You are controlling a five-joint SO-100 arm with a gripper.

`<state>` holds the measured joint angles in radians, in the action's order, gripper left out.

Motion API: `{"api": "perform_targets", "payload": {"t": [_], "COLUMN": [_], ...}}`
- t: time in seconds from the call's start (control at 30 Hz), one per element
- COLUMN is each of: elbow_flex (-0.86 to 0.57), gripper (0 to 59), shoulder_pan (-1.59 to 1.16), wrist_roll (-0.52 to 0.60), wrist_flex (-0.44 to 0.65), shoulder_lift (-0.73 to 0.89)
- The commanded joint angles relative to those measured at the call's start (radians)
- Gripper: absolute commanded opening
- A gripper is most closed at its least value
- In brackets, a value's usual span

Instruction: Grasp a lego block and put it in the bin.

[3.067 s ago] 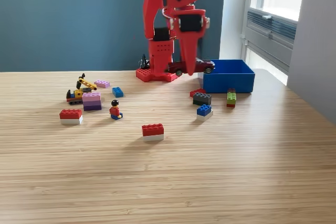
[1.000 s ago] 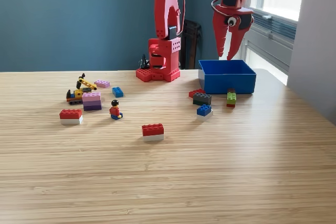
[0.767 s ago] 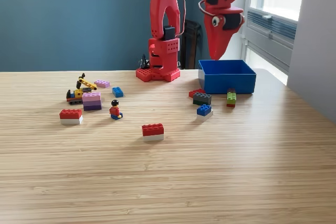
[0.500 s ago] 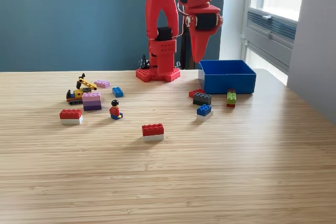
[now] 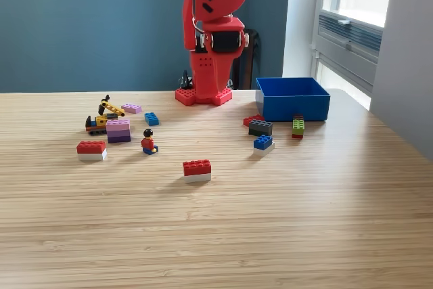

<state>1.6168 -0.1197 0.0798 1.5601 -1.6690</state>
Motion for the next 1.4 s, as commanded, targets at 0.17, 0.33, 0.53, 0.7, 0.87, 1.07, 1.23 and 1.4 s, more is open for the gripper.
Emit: {"api": "perform_targets", "payload": {"t": [0.17,0.33,0.53,0.7,0.87,1.07,1.23,1.4], "elbow_flex": [0.106,0.123,0.115,0.114,0.109,0.095,0.091,0.101], "gripper": [0.1,0.1,0.1,0.1,0.1,0.1,0.1,0.1], "shoulder_pan": [0.020,0.041,0.054,0.075,0.094,0.101,0.080,0.026], "wrist_roll": [0.000,0.018,0.029,0.032,0.026,0.012,-0.020,-0.054], "wrist_flex": [-0.071,-0.078,-0.080,-0.098,-0.110,-0.118,-0.118,-0.117], "shoulder_lift": [-0.091,-0.091,-0.091,-0.091,-0.091,-0.091,-0.091,-0.091]}}
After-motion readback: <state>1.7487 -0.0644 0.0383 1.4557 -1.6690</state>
